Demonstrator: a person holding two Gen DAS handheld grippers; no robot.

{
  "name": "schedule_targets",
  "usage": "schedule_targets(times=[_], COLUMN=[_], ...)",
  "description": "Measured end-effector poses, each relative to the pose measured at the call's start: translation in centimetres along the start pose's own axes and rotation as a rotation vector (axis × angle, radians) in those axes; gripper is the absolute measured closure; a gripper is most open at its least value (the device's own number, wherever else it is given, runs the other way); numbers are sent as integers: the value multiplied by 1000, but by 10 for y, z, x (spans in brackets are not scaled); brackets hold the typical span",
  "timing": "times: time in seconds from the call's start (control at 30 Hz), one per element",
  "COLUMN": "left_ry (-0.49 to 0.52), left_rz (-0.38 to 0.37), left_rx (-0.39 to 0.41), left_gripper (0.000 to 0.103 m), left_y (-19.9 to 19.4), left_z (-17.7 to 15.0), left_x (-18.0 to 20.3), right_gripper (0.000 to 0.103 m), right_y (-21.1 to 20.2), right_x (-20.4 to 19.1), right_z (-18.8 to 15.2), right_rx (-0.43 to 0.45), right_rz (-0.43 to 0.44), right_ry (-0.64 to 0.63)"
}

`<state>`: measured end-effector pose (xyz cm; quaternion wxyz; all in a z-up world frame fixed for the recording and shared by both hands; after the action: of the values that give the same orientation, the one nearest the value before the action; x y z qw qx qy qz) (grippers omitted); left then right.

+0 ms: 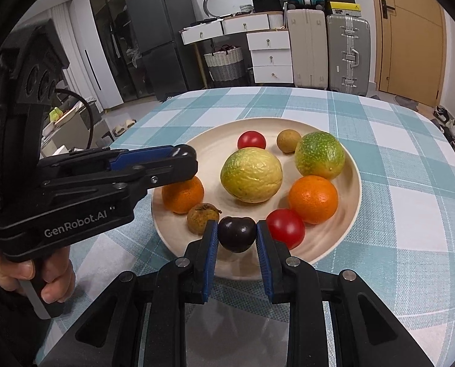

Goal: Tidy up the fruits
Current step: 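Carry both dark plums over the plate with the left and right tools, then open the right gripper over the plate while the left gripper releases its plum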

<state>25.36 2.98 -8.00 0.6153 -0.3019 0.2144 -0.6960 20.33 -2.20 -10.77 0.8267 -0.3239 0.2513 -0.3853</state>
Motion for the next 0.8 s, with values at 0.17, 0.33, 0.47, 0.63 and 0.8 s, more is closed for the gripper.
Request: schedule_targets(times=[0.17,0.33,0.47,0.63,0.8], left_ry=[3,2,-6,-29,-49], left_rz=[3,16,8,12,12], left_rx=[-7,-11,12,59,132], left_gripper=[79,79,78,32,15], left_y=[6,7,-3,-24,-55], left_z=[1,0,1,1,1], left_x=[0,1,2,-1,-1], right_gripper=[75,65,47,20,2], right_y=[-1,-10,-15,-29,-42], right_x=[4,9,11,22,38], right_z=[2,3,3,2,-1], right_rx=[7,35,46,82,107], right_rz=[10,9,-10,-49,-90], right_ry=[20,30,31,44,62])
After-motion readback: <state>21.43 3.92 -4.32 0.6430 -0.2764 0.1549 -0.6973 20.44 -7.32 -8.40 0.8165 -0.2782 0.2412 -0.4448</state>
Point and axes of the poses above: each gripper's, at about its wrist camera, not at the fingertips, and y roughly the way its jaws point, x to its right, z to its top, the point moved 10 cm from there along y, roughly the way its jaws point, and after that the axes turned 2 degrees about -z, right-handed, at the moved point
